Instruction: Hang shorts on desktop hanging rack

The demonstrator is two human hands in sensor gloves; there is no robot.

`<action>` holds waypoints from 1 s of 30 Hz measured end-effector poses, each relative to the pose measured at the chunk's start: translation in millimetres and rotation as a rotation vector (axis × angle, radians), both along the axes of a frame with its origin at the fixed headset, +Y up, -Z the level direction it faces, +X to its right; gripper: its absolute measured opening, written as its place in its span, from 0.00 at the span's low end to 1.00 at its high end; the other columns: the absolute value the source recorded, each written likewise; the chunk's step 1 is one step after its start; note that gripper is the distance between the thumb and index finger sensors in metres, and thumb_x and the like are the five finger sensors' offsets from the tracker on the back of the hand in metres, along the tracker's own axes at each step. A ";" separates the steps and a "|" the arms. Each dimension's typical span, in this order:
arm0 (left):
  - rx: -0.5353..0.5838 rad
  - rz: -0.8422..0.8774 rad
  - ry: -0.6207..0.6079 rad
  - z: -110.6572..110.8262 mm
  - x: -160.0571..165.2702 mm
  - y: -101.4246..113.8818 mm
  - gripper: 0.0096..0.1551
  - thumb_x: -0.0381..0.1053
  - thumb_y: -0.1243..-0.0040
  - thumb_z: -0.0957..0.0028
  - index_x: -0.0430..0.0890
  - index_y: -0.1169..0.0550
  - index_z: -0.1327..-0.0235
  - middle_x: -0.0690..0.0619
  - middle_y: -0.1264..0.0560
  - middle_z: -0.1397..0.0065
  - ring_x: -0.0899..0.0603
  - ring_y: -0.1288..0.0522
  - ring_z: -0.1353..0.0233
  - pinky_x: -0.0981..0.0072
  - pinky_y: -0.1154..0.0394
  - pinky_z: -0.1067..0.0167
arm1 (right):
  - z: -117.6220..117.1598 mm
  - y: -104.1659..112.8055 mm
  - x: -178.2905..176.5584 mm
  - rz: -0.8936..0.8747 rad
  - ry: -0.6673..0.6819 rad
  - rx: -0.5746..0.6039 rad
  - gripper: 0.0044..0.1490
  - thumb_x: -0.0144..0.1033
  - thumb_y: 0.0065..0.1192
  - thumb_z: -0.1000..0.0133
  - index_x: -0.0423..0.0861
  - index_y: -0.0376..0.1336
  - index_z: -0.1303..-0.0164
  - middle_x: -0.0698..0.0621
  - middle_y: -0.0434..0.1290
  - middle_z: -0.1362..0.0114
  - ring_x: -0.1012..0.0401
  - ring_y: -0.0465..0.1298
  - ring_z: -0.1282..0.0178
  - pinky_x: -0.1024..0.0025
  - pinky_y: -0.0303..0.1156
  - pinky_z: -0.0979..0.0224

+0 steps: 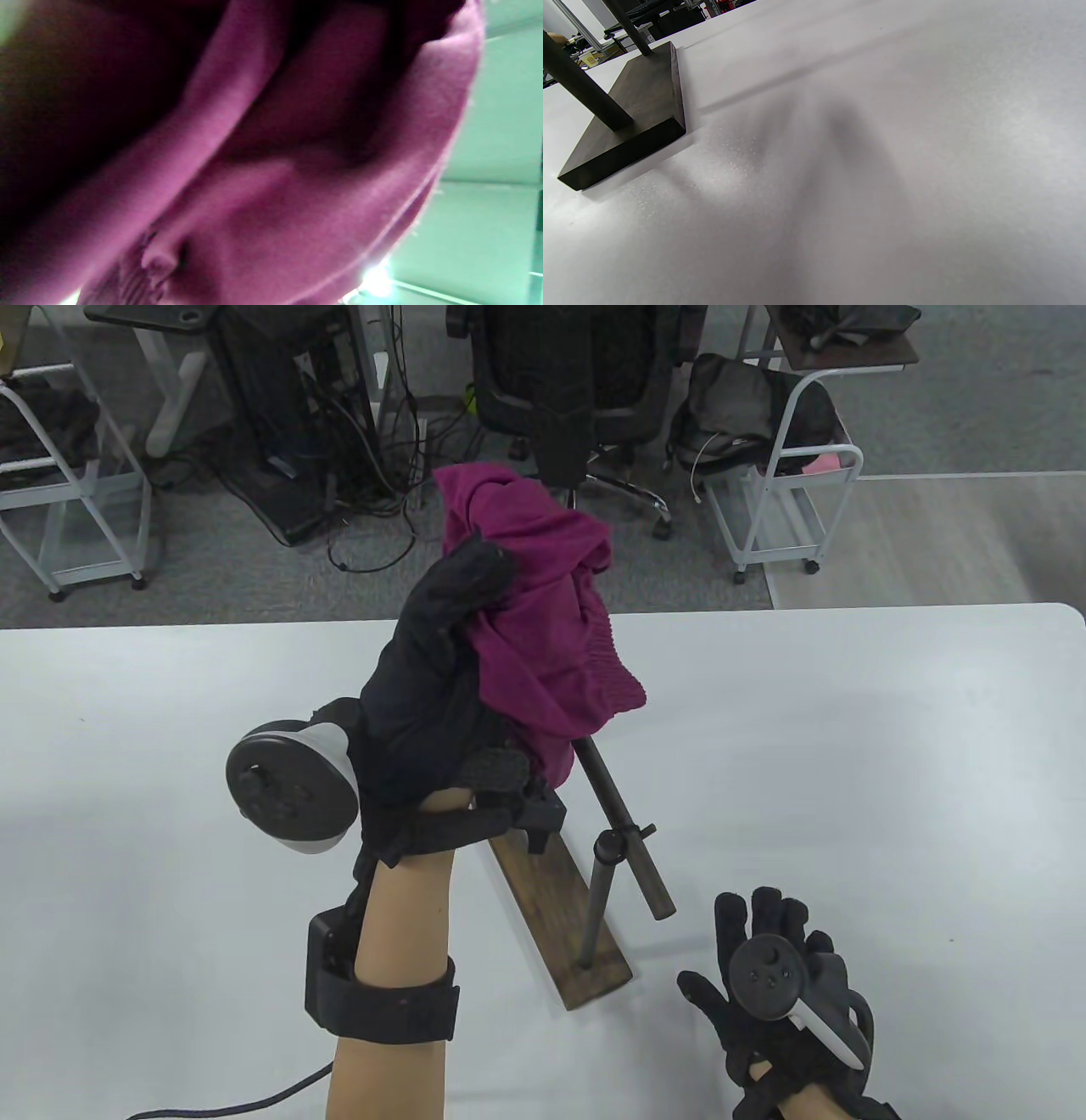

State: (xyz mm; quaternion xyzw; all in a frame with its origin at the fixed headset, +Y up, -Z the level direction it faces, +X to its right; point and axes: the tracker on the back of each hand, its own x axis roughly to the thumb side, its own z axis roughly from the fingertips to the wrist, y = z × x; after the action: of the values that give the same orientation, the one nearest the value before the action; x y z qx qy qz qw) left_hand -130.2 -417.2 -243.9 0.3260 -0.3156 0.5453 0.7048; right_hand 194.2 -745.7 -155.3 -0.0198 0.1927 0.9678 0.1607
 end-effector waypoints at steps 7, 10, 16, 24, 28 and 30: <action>-0.010 -0.173 -0.020 0.6 12.0 2.4 0.23 0.42 0.49 0.30 0.59 0.33 0.24 0.49 0.32 0.18 0.44 0.24 0.22 0.45 0.30 0.20 | -0.2 0.1 0.1 0.002 -0.001 -0.002 0.55 0.68 0.36 0.41 0.62 0.10 0.33 0.50 0.05 0.25 0.46 0.10 0.22 0.37 0.11 0.24; -0.032 -0.263 -0.026 -2.4 18.0 -2.8 0.23 0.41 0.48 0.31 0.60 0.30 0.26 0.51 0.29 0.19 0.44 0.23 0.23 0.43 0.32 0.20 | -0.1 0.5 0.1 0.004 0.000 0.001 0.55 0.68 0.36 0.41 0.62 0.10 0.33 0.50 0.05 0.25 0.46 0.10 0.21 0.37 0.11 0.24; -0.054 -0.480 0.110 -8.9 30.5 -19.0 0.23 0.41 0.47 0.31 0.60 0.29 0.25 0.50 0.28 0.19 0.42 0.23 0.24 0.40 0.33 0.20 | -0.3 0.5 0.2 0.002 -0.001 0.001 0.55 0.68 0.36 0.41 0.62 0.10 0.33 0.50 0.05 0.25 0.46 0.10 0.21 0.37 0.11 0.24; 0.046 -0.901 0.452 -6.8 52.2 -43.2 0.24 0.48 0.45 0.30 0.62 0.31 0.21 0.52 0.28 0.18 0.39 0.30 0.21 0.28 0.45 0.20 | -0.2 0.4 0.4 0.003 -0.002 0.001 0.55 0.68 0.36 0.41 0.62 0.10 0.33 0.50 0.05 0.25 0.46 0.10 0.21 0.37 0.11 0.25; 0.102 -0.930 0.511 -4.4 56.8 -54.9 0.25 0.52 0.48 0.29 0.62 0.34 0.19 0.50 0.33 0.15 0.38 0.34 0.18 0.27 0.49 0.20 | 0.0 0.4 0.2 0.006 0.000 0.002 0.55 0.68 0.36 0.41 0.62 0.10 0.33 0.50 0.05 0.25 0.46 0.10 0.21 0.37 0.11 0.25; 0.117 -0.920 0.529 -3.4 55.7 -60.7 0.27 0.55 0.51 0.29 0.62 0.37 0.17 0.48 0.37 0.12 0.37 0.38 0.16 0.28 0.51 0.19 | 0.0 0.4 0.3 0.005 -0.001 0.002 0.55 0.68 0.36 0.41 0.62 0.10 0.33 0.50 0.05 0.25 0.46 0.10 0.22 0.37 0.11 0.25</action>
State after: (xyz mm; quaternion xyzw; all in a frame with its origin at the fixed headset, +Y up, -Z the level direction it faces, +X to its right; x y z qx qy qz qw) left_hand -74.5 -477.9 -247.3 0.3188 -0.2675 0.0608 0.9073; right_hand 194.4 -745.4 -155.3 -0.0205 0.1917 0.9683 0.1586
